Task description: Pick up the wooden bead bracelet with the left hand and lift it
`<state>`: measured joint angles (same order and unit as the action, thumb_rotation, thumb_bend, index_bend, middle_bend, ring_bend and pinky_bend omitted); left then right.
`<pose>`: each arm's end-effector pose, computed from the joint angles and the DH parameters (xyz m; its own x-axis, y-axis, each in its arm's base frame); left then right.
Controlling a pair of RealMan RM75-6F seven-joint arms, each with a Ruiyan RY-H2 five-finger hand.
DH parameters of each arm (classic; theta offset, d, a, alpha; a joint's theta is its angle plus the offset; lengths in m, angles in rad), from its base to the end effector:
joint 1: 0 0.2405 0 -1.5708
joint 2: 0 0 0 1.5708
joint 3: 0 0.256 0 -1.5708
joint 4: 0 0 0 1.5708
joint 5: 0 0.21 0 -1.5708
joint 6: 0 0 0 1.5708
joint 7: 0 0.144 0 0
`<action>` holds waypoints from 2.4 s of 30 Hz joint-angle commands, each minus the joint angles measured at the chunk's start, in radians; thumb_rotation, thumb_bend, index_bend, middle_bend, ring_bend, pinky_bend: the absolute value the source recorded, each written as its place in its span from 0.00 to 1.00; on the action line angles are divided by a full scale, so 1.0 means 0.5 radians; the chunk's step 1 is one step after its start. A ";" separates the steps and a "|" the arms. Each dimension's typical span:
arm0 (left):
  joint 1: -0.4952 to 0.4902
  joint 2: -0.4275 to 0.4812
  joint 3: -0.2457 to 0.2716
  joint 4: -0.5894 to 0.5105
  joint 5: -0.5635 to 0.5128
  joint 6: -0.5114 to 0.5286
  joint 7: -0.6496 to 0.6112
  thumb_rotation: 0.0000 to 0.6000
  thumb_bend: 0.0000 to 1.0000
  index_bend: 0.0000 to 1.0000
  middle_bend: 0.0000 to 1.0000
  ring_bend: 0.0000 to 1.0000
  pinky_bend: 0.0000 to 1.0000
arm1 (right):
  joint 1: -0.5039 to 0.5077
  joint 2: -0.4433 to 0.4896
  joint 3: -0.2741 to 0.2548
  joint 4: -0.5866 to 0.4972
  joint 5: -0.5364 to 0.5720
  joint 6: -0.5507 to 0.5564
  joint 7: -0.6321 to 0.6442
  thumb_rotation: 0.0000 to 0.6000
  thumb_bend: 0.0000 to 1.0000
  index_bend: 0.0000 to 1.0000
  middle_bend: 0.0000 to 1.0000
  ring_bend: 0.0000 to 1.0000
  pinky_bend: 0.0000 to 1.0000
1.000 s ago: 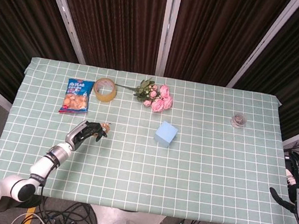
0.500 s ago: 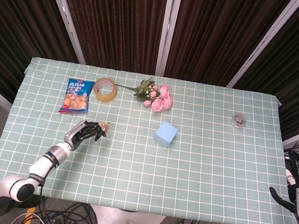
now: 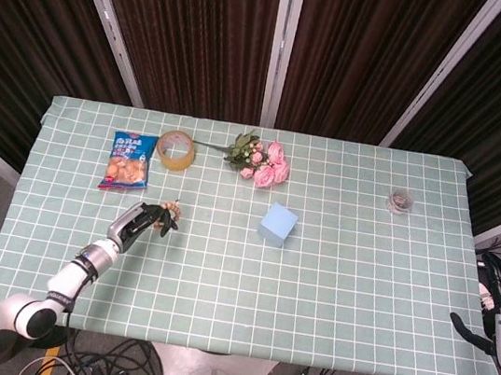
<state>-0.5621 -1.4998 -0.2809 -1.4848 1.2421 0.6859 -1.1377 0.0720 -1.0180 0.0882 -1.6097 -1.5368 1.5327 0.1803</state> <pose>-0.1899 0.3217 -0.0179 -0.8150 0.4158 0.4036 0.5579 0.3745 0.7406 -0.3085 -0.1849 0.2012 0.3208 0.0780 0.9439 -0.9446 -0.0471 0.3249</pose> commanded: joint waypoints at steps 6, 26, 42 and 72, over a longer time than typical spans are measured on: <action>0.000 0.000 0.011 -0.006 0.034 0.003 -0.006 0.40 0.76 0.63 0.70 0.41 0.02 | -0.005 0.001 0.000 0.002 0.007 0.003 0.003 1.00 0.10 0.00 0.08 0.00 0.00; -0.024 0.014 0.049 -0.014 0.159 0.013 -0.091 0.61 0.91 0.46 0.55 0.35 0.02 | 0.000 0.008 0.002 -0.009 0.009 -0.003 -0.002 1.00 0.09 0.00 0.08 0.00 0.00; -0.047 0.038 0.106 0.010 0.346 0.124 -0.270 0.08 0.74 0.43 0.52 0.34 0.02 | 0.003 0.008 0.003 -0.011 0.013 -0.009 -0.002 1.00 0.09 0.00 0.08 0.00 0.00; -0.101 -0.095 0.360 0.364 0.461 0.486 1.487 1.00 0.32 0.31 0.42 0.25 0.07 | 0.006 -0.011 0.000 0.036 0.014 -0.016 0.041 1.00 0.09 0.00 0.08 0.00 0.00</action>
<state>-0.6238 -1.5114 -0.1139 -1.3461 1.4834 0.8626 -0.5797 0.0750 -1.0235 0.0881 -1.5918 -1.5295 1.5243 0.2008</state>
